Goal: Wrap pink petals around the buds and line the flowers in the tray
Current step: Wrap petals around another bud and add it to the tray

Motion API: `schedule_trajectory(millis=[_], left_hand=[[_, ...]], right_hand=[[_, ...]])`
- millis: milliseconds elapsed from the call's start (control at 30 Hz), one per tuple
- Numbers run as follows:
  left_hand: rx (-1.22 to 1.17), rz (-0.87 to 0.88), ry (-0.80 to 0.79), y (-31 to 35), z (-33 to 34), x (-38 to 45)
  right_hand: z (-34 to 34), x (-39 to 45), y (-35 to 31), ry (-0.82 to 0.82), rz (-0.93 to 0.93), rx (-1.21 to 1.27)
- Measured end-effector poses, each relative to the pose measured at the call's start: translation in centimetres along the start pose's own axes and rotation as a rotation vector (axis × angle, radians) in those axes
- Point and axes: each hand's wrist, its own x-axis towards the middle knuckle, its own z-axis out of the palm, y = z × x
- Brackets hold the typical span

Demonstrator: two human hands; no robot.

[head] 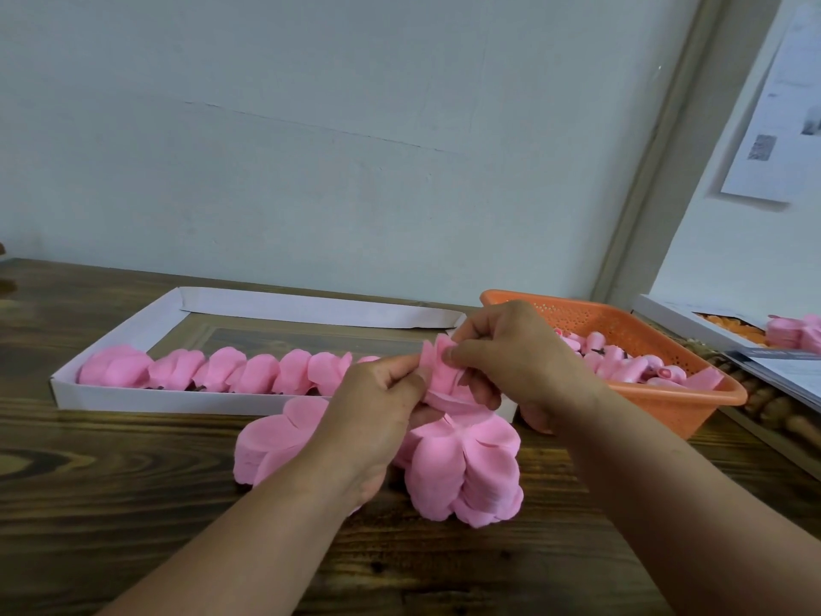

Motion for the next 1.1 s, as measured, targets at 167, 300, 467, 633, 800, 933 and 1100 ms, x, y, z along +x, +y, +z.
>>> schedule_trajectory(millis=[167,300,467,633,800,933,1100], left_hand=[[-0.074,-0.078,-0.008,0.1,0.0,-0.1],[-0.095,-0.101,-0.018,0.3,0.0,-0.3],[-0.098,-0.137,-0.057,0.4,-0.1,-0.3],[-0.107,-0.186,-0.116,0.5,-0.3,-0.3],[-0.158,-0.236,-0.177,0.6,-0.4,-0.5],[-0.173,-0.279,-0.209,0.7,-0.5,-0.6],[-0.107,-0.326,-0.248,0.8,-0.5,-0.8]], right_hand=[[0.0,-0.3,0.1,-0.069,0.039,0.090],[-0.8,-0.4,0.0,-0.189,0.054,0.126],[-2.3,-0.5,0.0,-0.327,0.038,0.053],[-2.8,-0.6,-0.1,-0.272,-0.141,-0.190],[-3.4,-0.6,-0.1,-0.288,-0.229,-0.236],[-3.2,-0.4,0.1,-0.344,-0.221,-0.169],[-3.6,-0.3,0.3,-0.506,-0.208,-0.208]])
